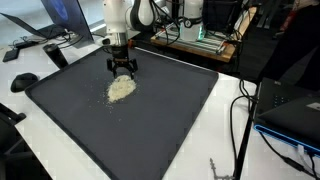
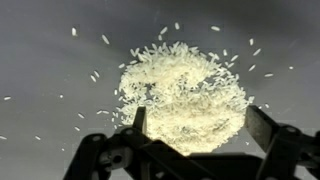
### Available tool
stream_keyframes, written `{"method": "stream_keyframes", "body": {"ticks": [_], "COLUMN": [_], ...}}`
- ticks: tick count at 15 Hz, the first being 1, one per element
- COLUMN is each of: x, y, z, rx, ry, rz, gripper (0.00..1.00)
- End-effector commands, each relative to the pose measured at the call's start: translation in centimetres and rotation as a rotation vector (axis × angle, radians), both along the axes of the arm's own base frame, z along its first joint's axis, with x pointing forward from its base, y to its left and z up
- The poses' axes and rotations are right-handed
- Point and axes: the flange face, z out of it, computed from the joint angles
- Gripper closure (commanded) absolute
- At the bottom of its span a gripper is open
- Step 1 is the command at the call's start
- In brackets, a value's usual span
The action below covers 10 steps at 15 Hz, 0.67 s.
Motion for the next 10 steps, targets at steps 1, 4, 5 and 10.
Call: {"method": "stream_keyframes", "body": {"ticks": [1,4,5,10], "x": [1.0,1.6,1.9,2.7], "y": [-0.7,-1.0,-0.9,-1.0], "z": [-1.1,-1.3,-1.2,-1.2], "rx": [0.009,-0.005,-0.008,-0.026], "ry": [-0.025,-0.034,-0.041,-0.037], "rz": [0.023,0.033,0.038,0.044], "gripper": [0.0,0.0,0.0,0.27]}}
